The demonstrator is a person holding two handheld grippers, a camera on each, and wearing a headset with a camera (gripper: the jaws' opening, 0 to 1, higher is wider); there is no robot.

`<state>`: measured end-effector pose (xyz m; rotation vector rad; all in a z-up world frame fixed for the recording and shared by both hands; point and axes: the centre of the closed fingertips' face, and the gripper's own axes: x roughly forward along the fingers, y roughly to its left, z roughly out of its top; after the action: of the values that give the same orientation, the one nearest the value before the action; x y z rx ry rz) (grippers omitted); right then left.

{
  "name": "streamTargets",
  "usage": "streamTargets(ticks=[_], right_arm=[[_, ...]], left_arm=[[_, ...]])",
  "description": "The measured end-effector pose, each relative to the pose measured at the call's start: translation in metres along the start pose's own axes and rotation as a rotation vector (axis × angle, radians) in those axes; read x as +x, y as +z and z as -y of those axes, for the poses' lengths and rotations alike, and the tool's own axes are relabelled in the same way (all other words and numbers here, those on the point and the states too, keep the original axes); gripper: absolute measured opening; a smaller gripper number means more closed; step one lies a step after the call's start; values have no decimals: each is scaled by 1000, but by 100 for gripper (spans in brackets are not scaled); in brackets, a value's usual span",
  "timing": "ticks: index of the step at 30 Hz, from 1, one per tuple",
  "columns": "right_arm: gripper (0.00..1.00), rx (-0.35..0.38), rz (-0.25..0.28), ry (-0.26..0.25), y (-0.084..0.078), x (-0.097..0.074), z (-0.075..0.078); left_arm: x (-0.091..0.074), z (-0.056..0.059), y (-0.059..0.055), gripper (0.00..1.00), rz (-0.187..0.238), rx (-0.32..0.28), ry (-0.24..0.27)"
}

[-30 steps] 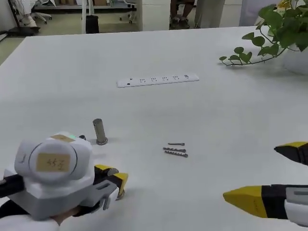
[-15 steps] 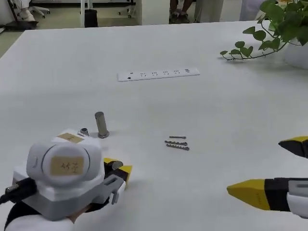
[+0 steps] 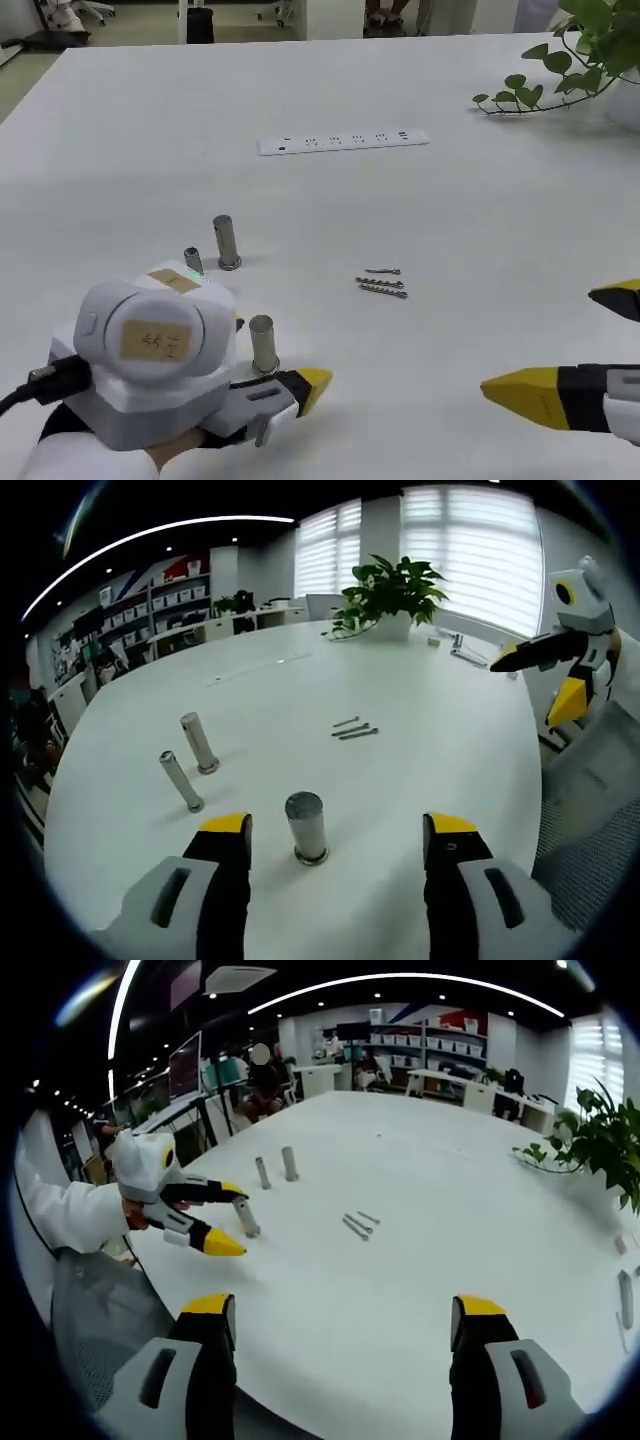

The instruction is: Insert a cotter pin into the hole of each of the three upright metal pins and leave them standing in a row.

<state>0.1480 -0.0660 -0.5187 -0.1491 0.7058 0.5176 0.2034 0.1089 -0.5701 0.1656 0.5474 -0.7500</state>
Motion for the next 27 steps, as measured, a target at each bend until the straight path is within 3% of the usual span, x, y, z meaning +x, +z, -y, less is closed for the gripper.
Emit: streamTargets(ticks=[2,5,9,11,13,15,17,21,23,24,27], right_arm=[[87,-3,-6,5,-1,2,-2],[85,-17,-4,10,-1,3,-4],[84,-33,-12,17,0,6,-4],[83,-52,-16,18,3,8,-4],[81,-94,-17,22,8,9,-1],[71,-155,12,-20,20,11,11],[63,-173,-4,-4,25,15,14],[56,-233,-32,36,35,29,20],[55,-305,8,68,44,38,17],[55,-307,7,77,45,41,16],[50,-297,-52,130,42,54,12]], left_arm=[[-4,1,0,98,13,12,-15],[-13,-2,0,99,29,30,-17],[-23,3,3,99,51,-25,-85],[-26,2,3,99,50,-30,-88],[-29,2,2,99,46,-18,-91],[-32,-2,1,99,45,-23,-79],[-34,-3,2,99,55,-44,-79],[-37,-1,2,99,62,-54,-82],[-39,0,3,99,65,-55,-83],[-40,0,3,99,68,-56,-84],[-43,0,6,99,87,-57,-76]])
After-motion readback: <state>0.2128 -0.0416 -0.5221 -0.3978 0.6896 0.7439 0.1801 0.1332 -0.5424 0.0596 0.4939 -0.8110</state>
